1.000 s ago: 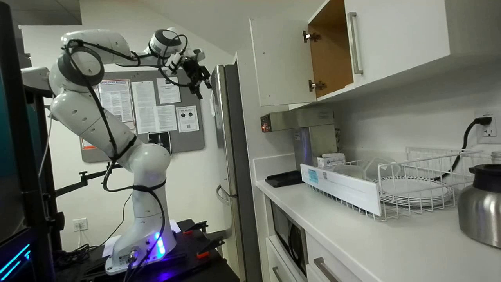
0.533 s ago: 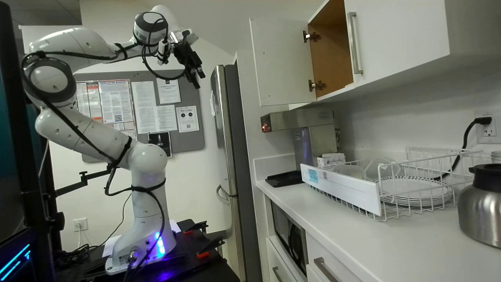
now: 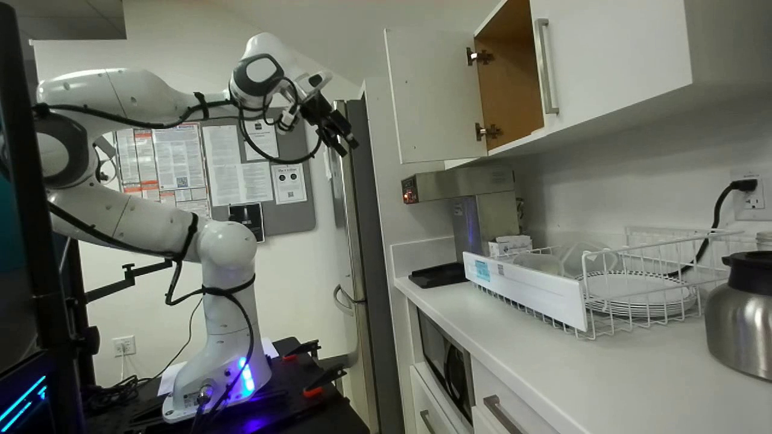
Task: Open the cupboard door
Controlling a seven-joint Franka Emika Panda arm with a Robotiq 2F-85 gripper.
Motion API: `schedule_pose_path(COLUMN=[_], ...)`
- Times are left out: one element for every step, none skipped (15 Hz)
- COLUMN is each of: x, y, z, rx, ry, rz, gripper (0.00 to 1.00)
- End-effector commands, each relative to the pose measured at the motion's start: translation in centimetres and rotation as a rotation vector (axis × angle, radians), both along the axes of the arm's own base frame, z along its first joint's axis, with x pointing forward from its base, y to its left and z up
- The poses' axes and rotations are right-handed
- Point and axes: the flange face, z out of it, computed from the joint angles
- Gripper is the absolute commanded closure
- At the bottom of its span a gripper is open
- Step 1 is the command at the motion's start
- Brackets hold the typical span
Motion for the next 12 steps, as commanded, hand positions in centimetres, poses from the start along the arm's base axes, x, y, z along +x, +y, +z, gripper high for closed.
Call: schedule_pose_path(x=[0.5, 0.8, 0.9, 0.9, 0.9, 0.9, 0.9, 0.9, 0.9, 0.9, 0.9, 0.9], y=[-0.3, -0.4, -0.4, -0.3, -0.3, -0.3, -0.3, -0.3, -0.3, -0.3, -0.3, -0.3], z=[-1.2, -2.5, -3.1, -3.2, -3.1, -3.1, -3.1, -3.1, -3.1, -3.1, -3.1, -3.1], rx=[0.013, 0.02, 0.022, 0.021, 0.019, 0.019, 0.019, 0.019, 0.019, 0.019, 0.019, 0.019], ry=[-0.03, -0.02, -0.006, -0.002, -0.003, -0.003, -0.003, -0.003, -0.003, -0.003, -0.003, -0.003], rz=[-0.002, -0.006, -0.009, -0.009, -0.011, -0.012, -0.012, -0.012, -0.012, -0.012, -0.012, -0.012], gripper=[0.0, 0.0, 0.0, 0.0, 0.0, 0.0, 0.0, 0.0, 0.0, 0.0, 0.0, 0.0])
